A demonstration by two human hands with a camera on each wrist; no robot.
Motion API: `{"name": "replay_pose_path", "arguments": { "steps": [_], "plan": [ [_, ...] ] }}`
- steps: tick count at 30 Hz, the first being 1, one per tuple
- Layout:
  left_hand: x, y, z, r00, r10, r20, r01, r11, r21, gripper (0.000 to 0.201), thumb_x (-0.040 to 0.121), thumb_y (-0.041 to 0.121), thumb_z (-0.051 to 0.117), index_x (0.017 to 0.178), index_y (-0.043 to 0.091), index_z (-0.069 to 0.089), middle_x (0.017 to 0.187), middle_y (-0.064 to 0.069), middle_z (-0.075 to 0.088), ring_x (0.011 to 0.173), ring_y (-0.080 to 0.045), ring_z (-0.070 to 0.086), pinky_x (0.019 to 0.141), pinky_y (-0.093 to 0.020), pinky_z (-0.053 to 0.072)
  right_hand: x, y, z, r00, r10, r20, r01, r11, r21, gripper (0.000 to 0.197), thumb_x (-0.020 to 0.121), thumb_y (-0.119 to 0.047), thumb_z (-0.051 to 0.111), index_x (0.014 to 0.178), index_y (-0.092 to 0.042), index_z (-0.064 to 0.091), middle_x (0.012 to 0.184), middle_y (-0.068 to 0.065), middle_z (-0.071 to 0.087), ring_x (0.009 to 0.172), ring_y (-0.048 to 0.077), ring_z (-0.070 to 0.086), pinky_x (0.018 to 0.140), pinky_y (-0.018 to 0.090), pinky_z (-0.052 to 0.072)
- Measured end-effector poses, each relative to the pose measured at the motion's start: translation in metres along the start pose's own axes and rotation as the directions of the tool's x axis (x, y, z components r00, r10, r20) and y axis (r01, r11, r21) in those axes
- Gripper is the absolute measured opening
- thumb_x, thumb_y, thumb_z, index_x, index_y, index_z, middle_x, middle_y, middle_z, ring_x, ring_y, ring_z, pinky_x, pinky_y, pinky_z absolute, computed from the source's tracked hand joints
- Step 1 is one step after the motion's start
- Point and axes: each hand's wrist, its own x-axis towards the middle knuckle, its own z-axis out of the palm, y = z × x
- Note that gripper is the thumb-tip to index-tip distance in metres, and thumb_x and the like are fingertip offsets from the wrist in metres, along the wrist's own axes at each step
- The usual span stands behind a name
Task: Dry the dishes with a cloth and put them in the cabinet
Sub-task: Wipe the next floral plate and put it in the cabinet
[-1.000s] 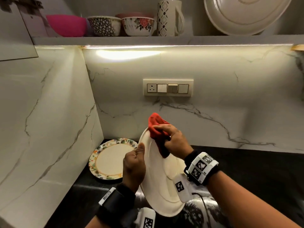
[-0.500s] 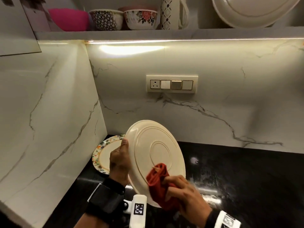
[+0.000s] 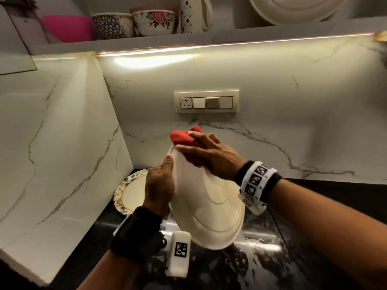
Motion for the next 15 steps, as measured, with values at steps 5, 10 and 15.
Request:
{"name": "replay_pose_path", "arguments": {
  "steps": [5,10,15],
  "plan": [
    [0.001,0.012,0.006,0.999,0.012,-0.032,-0.014,0.999,-0.041,0.048,0.097,0.042,0.046,0.069,0.005,0.059,0.068,-0.011,0.059,0.066,-0.025,0.057,0.067,-0.038,0.054,-0.011,0.039,0.021,0.912,0.397,0.101,-0.408,0.903,0.137,0.082,0.089,-0.010,0.052,0.150,-0.045,0.009,0.154,0.008,0.023,0.132,0.040,0.029,0.111,0.051,0.027],
    [-0.009,0.011,0.024,0.994,0.102,-0.049,-0.103,0.995,-0.012,0.041,0.098,0.039,0.044,0.066,0.019,0.059,0.066,-0.003,0.061,0.063,-0.019,0.059,0.058,-0.025,0.051,-0.054,0.016,0.047,0.657,0.682,0.323,-0.745,0.654,0.134,0.082,0.089,-0.017,0.048,0.154,-0.025,-0.002,0.140,0.024,0.034,0.119,0.043,0.039,0.105,0.047,0.031],
    [-0.025,-0.004,0.039,0.950,0.311,-0.027,-0.309,0.949,0.054,0.041,0.096,0.042,0.046,0.075,0.015,0.067,0.066,-0.004,0.066,0.059,-0.011,0.063,0.054,-0.025,0.053,-0.086,-0.024,0.090,0.440,0.642,0.628,-0.895,0.256,0.365,0.067,0.073,-0.032,0.051,0.135,-0.011,0.037,0.119,0.019,0.060,0.106,0.041,0.061,0.094,0.047,0.049]
  ]
}}
